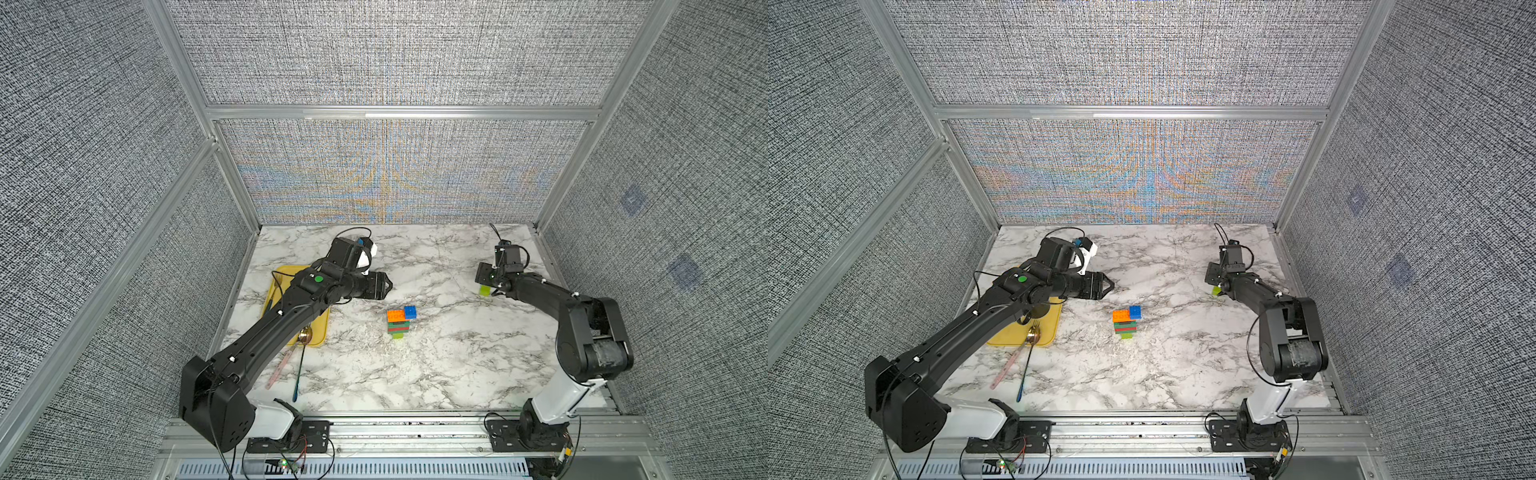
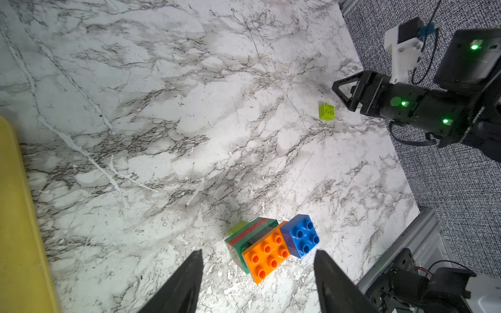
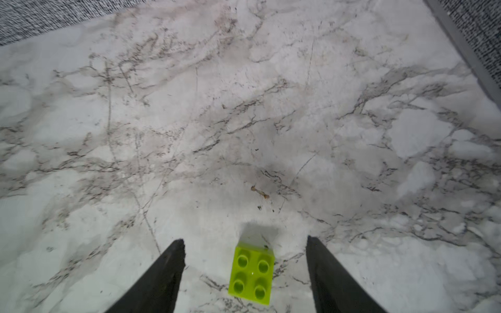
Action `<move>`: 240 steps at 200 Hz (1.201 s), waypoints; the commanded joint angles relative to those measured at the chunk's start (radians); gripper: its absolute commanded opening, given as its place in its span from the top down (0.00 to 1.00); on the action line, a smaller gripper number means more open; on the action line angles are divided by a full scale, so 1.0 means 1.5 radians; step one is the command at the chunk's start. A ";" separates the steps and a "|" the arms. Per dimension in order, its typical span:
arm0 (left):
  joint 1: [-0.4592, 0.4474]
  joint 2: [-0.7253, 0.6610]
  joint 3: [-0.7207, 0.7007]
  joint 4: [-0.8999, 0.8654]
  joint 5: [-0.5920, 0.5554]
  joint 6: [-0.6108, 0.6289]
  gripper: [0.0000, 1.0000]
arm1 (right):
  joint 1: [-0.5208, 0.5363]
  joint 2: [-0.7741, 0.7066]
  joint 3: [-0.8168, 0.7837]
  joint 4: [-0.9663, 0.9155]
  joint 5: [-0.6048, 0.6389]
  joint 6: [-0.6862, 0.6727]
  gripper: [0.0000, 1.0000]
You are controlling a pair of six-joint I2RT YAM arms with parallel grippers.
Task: Assemble a carrot with lego
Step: Pick up the lego brick from the center of the board, then place the lego brick at the center of the board.
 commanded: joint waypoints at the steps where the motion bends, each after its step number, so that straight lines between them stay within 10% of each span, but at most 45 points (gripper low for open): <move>1: 0.000 0.001 -0.003 0.009 0.008 0.012 0.32 | -0.002 0.026 0.017 -0.022 0.022 0.024 0.29; 164: 0.000 -0.006 -0.004 -0.021 -0.035 0.057 0.31 | 0.021 -0.049 -0.089 -0.044 -0.083 0.024 0.71; 240: 0.007 -0.146 -0.118 -0.011 -0.039 0.214 0.28 | 0.377 -0.396 -0.371 -0.004 -0.118 0.004 0.72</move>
